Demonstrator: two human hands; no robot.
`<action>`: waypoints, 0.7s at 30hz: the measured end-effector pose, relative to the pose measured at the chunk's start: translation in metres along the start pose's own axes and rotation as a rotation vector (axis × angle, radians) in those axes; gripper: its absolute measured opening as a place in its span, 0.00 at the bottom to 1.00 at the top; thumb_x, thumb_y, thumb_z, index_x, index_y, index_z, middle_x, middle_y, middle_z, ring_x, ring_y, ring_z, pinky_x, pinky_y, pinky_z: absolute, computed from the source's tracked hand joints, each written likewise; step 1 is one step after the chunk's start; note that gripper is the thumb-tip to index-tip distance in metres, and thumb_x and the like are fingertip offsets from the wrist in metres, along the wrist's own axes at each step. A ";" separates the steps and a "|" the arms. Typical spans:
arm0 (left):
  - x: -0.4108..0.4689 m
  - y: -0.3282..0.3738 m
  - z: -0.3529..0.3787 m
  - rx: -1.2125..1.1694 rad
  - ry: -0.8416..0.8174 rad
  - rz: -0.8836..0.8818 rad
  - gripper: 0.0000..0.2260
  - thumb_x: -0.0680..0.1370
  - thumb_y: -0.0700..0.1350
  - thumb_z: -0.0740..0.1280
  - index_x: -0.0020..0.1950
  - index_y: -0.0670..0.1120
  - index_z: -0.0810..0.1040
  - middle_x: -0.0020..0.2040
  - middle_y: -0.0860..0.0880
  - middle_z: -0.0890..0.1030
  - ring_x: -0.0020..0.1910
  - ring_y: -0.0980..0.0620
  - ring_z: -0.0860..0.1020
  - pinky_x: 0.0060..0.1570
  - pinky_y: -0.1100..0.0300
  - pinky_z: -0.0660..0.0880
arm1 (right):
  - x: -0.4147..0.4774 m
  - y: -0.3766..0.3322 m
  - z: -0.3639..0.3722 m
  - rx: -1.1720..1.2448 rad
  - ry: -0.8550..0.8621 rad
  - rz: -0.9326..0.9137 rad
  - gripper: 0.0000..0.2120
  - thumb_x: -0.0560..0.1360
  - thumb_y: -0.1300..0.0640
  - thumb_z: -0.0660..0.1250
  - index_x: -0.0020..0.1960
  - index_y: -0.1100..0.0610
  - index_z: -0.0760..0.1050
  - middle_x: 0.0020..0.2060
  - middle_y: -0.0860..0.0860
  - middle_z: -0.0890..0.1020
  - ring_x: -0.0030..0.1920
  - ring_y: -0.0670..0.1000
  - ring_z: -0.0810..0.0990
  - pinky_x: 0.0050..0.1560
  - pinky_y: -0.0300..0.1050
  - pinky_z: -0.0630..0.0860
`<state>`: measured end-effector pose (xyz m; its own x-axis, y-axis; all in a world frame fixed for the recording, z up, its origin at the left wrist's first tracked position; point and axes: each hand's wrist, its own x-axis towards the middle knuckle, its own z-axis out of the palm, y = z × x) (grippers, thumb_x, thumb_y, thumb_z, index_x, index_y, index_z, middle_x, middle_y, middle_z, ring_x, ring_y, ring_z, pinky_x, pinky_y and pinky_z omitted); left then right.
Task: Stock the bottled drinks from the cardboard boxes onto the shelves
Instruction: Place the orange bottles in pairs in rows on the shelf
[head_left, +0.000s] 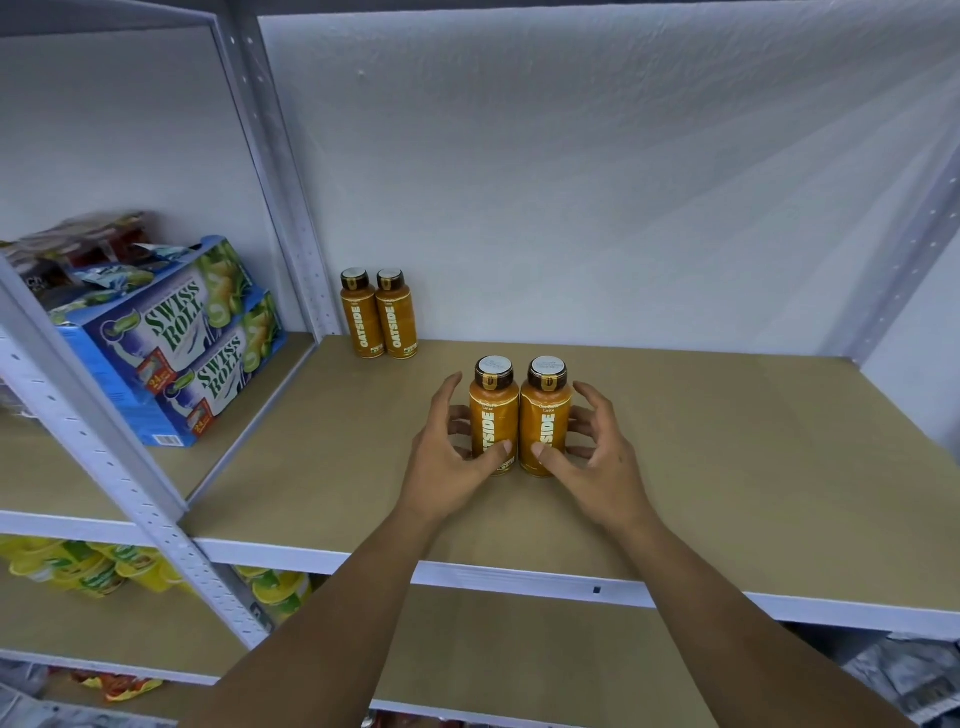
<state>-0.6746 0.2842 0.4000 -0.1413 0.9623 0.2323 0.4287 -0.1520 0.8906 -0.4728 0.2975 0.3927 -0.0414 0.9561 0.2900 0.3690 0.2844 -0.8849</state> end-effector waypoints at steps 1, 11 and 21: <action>0.000 0.001 -0.001 0.002 -0.006 0.008 0.45 0.72 0.54 0.79 0.81 0.62 0.54 0.69 0.53 0.74 0.61 0.55 0.76 0.55 0.56 0.80 | 0.000 -0.001 0.000 -0.002 0.002 -0.007 0.41 0.72 0.48 0.78 0.77 0.41 0.59 0.64 0.43 0.75 0.60 0.42 0.77 0.52 0.29 0.73; 0.020 0.036 -0.030 0.121 -0.075 0.176 0.41 0.73 0.52 0.79 0.80 0.63 0.59 0.73 0.56 0.72 0.68 0.58 0.73 0.59 0.53 0.80 | 0.018 -0.027 -0.024 -0.085 0.006 -0.116 0.43 0.71 0.45 0.79 0.78 0.38 0.58 0.68 0.42 0.74 0.64 0.43 0.76 0.58 0.43 0.78; 0.028 0.037 -0.032 0.249 -0.152 0.229 0.36 0.75 0.49 0.77 0.79 0.60 0.64 0.76 0.55 0.71 0.70 0.54 0.72 0.60 0.50 0.80 | 0.026 -0.039 -0.030 -0.241 -0.110 -0.150 0.41 0.72 0.44 0.77 0.78 0.39 0.59 0.72 0.41 0.72 0.59 0.42 0.78 0.56 0.49 0.82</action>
<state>-0.6907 0.2984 0.4522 0.1099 0.9351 0.3368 0.6403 -0.3258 0.6956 -0.4606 0.3091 0.4455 -0.2071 0.9105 0.3580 0.5602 0.4103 -0.7195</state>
